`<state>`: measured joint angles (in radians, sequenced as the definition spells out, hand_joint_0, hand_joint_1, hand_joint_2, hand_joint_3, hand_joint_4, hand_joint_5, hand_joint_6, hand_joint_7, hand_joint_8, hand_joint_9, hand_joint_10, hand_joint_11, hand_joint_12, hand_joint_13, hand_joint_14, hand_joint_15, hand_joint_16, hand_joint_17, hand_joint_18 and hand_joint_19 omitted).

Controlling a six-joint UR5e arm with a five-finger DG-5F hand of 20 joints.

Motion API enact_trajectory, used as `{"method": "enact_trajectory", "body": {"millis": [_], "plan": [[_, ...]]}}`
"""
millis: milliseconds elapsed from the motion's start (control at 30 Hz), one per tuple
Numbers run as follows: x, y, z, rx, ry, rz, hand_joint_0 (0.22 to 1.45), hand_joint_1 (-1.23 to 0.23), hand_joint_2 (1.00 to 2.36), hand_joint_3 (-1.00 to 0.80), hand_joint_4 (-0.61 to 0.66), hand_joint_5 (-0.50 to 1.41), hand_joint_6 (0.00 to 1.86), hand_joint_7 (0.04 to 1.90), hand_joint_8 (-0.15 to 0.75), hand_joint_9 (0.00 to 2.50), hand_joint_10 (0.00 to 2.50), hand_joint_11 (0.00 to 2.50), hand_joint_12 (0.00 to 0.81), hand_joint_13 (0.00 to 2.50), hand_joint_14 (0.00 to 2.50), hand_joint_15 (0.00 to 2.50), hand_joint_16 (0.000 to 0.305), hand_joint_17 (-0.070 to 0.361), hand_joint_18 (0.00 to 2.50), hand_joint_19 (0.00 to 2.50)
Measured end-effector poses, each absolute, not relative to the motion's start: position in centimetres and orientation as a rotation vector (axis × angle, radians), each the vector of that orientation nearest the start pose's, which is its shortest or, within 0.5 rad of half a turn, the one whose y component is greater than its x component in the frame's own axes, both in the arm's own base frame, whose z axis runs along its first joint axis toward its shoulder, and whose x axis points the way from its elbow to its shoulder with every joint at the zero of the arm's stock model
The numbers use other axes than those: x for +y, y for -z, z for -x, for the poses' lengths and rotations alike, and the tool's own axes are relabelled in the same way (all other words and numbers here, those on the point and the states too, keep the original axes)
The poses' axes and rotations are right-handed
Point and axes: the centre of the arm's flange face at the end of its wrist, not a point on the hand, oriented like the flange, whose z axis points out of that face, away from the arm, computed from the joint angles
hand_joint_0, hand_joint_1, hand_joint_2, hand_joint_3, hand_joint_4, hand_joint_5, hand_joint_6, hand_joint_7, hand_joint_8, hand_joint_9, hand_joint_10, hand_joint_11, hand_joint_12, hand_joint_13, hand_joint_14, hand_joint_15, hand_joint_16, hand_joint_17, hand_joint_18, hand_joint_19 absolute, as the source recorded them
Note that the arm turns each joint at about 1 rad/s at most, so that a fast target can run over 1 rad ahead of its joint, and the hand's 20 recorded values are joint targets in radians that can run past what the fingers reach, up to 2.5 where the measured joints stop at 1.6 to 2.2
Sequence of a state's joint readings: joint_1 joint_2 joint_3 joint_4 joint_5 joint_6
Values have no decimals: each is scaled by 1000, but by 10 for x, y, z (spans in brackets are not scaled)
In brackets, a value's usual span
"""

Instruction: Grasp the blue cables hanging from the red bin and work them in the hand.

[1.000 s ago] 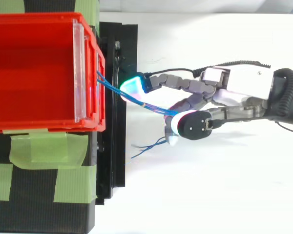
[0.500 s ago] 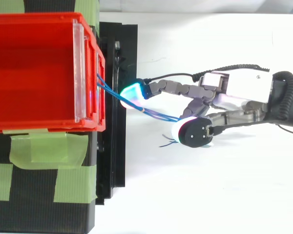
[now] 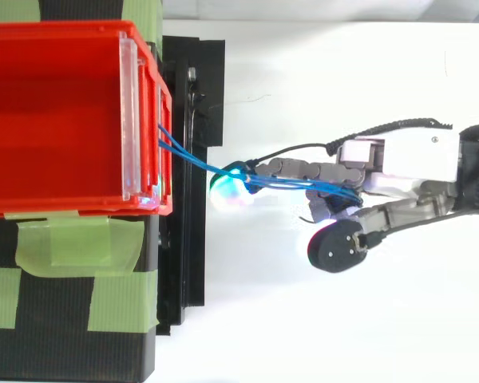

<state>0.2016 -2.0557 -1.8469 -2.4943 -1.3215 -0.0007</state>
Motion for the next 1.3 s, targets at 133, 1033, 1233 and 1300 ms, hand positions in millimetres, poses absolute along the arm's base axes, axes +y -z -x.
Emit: {"method": "enact_trajectory", "body": {"millis": [133,1033,1233,1300], "plan": [[-42,-177,-582,1276,-1086,-1282,785,-473,1000,-1000,241,-233,6,737,425,748,2500,2500,513,1119,2500,1877,66,149,1576,1158],[-60,-223,-553,1317,-966,-1351,855,-573,1002,-965,310,161,196,1305,572,2001,2500,2500,705,2112,2500,2144,176,132,2500,749],[-72,-222,-550,1265,-922,-1401,863,-582,1002,-959,297,117,269,1292,568,2000,2500,2500,707,2113,2500,2152,176,132,2500,754],[-79,-222,-548,1234,-894,-1429,865,-584,1002,-961,296,106,298,1278,569,2001,2500,2500,708,2114,2500,2150,179,134,2500,744]]}}
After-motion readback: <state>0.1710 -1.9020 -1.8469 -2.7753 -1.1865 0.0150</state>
